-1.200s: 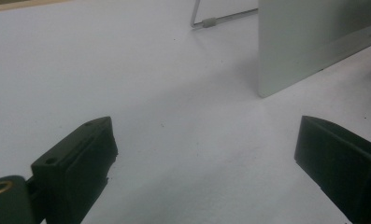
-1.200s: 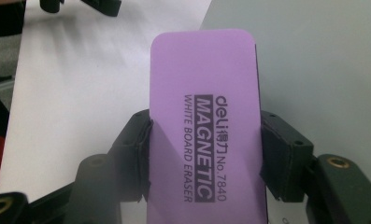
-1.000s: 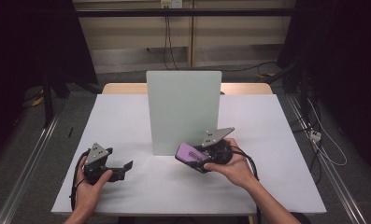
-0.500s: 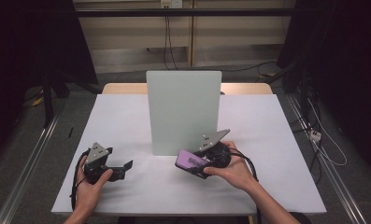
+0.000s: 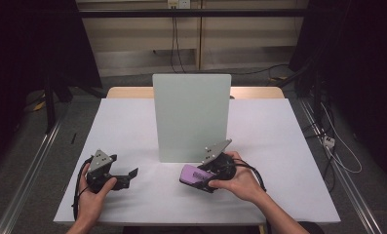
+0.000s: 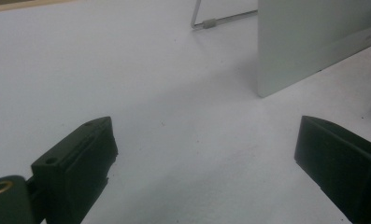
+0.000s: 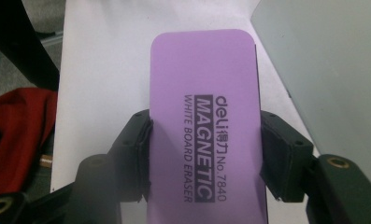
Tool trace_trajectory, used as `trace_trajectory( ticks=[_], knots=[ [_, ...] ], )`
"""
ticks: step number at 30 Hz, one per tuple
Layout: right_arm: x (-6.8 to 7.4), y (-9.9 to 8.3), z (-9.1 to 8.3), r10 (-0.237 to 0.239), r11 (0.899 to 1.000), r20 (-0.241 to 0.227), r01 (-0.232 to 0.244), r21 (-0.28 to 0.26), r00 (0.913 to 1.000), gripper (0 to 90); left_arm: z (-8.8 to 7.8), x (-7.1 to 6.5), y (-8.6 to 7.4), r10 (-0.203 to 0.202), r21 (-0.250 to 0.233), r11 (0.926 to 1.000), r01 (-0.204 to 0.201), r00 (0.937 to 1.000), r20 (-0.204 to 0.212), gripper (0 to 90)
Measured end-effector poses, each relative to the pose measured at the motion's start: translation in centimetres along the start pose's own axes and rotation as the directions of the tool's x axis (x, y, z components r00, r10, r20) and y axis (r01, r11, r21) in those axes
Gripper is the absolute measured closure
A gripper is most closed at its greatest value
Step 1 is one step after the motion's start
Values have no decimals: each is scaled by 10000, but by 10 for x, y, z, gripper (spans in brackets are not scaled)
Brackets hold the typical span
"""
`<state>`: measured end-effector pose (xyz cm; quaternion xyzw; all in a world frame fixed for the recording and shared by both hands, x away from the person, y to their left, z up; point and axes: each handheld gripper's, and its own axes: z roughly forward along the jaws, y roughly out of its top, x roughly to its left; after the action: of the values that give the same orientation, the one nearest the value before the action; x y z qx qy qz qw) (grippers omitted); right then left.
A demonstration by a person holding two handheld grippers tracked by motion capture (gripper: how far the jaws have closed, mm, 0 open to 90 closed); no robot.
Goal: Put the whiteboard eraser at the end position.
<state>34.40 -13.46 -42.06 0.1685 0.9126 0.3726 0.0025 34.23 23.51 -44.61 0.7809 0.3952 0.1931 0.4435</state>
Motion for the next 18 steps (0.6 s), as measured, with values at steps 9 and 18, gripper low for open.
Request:
trace_trajectory(
  ticks=[9, 18],
  knots=[
    [2, -2, 12, -64, 9984, -142, 72, 553, 9999, 420, 0, 0, 0, 45, 61, 10000, -45, 10000, 0, 53],
    [2, -3, 22, -117, 9962, -161, 130, 867, 9998, 419, 0, 0, 0, 40, 57, 10000, -40, 10000, -20, 53]
  ],
)
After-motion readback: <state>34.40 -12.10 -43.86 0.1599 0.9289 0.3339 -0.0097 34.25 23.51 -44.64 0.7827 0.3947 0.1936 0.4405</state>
